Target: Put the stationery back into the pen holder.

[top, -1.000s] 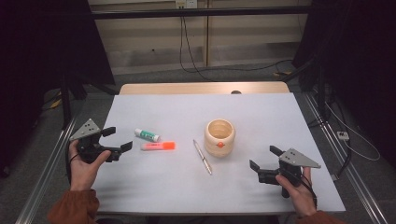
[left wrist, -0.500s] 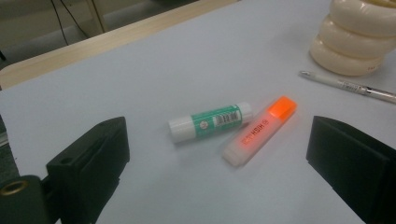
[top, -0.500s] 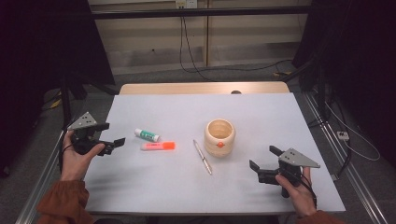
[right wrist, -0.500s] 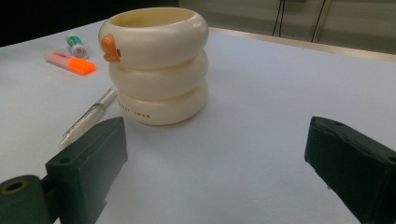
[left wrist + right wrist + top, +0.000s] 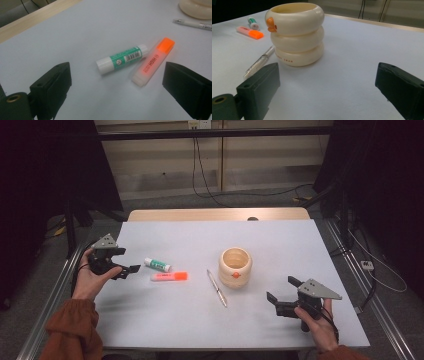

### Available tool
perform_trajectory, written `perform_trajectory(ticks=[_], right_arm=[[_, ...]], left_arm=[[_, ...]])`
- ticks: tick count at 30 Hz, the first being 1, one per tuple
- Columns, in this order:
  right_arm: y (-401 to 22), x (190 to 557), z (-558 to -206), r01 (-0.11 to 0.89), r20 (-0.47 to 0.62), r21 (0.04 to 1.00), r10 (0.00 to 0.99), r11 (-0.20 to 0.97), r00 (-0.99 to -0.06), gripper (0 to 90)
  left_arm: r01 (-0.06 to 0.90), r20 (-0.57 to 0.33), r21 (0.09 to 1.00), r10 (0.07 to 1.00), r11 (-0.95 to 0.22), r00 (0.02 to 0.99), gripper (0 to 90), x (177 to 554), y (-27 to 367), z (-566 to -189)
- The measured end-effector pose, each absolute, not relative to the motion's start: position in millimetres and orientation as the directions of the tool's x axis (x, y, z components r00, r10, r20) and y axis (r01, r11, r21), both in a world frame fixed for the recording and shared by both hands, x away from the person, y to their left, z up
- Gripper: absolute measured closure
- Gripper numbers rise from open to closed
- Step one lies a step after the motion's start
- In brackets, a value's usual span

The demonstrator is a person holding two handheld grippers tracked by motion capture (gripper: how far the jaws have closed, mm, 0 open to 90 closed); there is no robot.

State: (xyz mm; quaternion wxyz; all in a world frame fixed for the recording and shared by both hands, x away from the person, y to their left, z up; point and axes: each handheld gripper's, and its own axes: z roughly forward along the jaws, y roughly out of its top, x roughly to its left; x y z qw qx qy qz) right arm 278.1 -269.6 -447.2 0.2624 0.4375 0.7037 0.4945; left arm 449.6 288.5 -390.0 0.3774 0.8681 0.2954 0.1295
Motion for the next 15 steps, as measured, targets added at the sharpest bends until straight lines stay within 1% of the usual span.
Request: perform_trajectory(ticks=[4,6,9,12,13,15], right_arm=[[-269.4,278.3,-447.6,0.360,0.068,0.925,0.876,0.124,-0.478,5.5],[-269.5,278.5,-447.7,0.360,0.067,0.924,0.874,0.128,-0.481,5.5],[-269.4,278.3,-447.7,0.360,0.066,0.924,0.873,0.129,-0.483,5.5],[-269.8,278.2,-447.9,0.360,0.066,0.924,0.873,0.129,-0.483,5.4],[-270.1,278.3,-448.0,0.360,0.066,0.924,0.873,0.129,-0.483,5.4],[-270.2,278.5,-448.2,0.361,0.068,0.924,0.874,0.127,-0.482,5.4]], left_arm=[[0.413,-0.002,0.710,0.585,-0.570,0.811,6.3,459.0,280.6,-392.4],[0.387,0.014,0.704,0.557,-0.595,0.831,7.2,463.9,276.3,-394.2],[0.378,0.010,0.683,0.526,-0.625,0.851,7.5,471.5,269.0,-397.8],[0.348,0.034,0.671,0.496,-0.654,0.867,7.8,476.5,261.7,-401.0],[0.349,0.022,0.675,0.490,-0.650,0.871,7.7,478.1,259.6,-401.8],[0.325,0.039,0.657,0.461,-0.680,0.887,7.7,482.1,257.2,-401.3]])
